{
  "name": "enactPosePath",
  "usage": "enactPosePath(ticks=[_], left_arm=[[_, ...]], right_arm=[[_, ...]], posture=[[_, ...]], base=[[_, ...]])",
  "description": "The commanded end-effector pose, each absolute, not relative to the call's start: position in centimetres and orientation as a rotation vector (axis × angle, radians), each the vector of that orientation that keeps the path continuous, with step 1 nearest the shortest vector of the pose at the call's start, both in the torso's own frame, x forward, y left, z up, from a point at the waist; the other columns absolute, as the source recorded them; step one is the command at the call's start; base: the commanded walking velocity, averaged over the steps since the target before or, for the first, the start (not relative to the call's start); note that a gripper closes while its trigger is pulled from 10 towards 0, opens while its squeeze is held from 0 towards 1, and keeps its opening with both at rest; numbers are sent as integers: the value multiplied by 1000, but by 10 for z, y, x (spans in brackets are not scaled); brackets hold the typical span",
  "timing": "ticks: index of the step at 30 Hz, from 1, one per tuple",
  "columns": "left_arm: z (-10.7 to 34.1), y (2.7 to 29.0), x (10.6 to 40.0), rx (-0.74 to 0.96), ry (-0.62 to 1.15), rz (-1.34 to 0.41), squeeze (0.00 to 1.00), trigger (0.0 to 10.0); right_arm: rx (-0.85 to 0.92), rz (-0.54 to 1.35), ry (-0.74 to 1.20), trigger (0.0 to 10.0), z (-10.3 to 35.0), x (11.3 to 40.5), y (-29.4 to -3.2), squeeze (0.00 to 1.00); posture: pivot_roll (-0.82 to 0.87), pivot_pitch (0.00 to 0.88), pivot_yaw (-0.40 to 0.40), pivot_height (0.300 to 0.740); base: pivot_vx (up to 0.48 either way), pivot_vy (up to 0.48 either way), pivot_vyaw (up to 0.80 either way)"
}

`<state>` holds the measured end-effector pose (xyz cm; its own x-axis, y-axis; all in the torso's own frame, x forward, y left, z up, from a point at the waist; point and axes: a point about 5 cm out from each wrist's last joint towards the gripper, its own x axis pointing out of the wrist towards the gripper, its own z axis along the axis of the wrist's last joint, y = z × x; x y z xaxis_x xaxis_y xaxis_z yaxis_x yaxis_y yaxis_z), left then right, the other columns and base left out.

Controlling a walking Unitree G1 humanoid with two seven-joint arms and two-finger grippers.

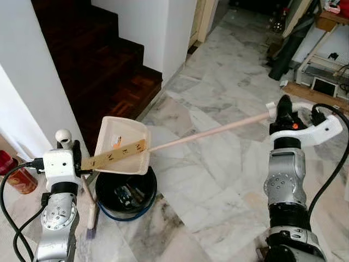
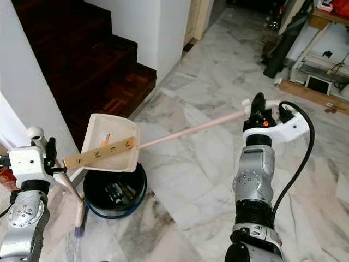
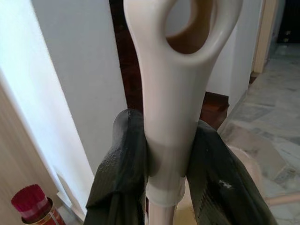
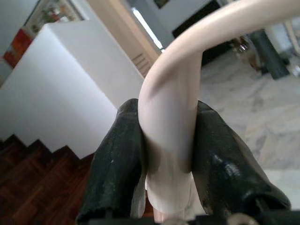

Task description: Sweep floor

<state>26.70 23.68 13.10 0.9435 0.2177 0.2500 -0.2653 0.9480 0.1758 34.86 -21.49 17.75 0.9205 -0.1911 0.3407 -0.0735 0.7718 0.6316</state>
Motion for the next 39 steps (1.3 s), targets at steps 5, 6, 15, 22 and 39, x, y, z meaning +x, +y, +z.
enactPosePath(ticks=[5,6,15,22,39], left_arm=[[139,233,267,212,-278,237,0,10000],[139,233,267,212,-278,237,0,10000],[139,233,266,213,-281,241,0,10000],[141,235,266,222,-288,247,0,10000],[142,235,265,223,-294,253,0,10000]], right_arm=[[543,41,-550,10000,216,348,-207,0],[534,50,-552,10000,217,348,-206,0],[447,106,-596,10000,228,344,-185,0],[448,138,-669,10000,251,341,-175,0],[439,109,-738,10000,270,336,-171,0]], posture=[[173,119,-120,740],[172,120,-120,740],[173,122,-122,740],[174,123,-125,740],[172,122,-128,740]], base=[[0,0,0],[0,0,0],[0,0,0],[0,0,0],[0,0,0]])
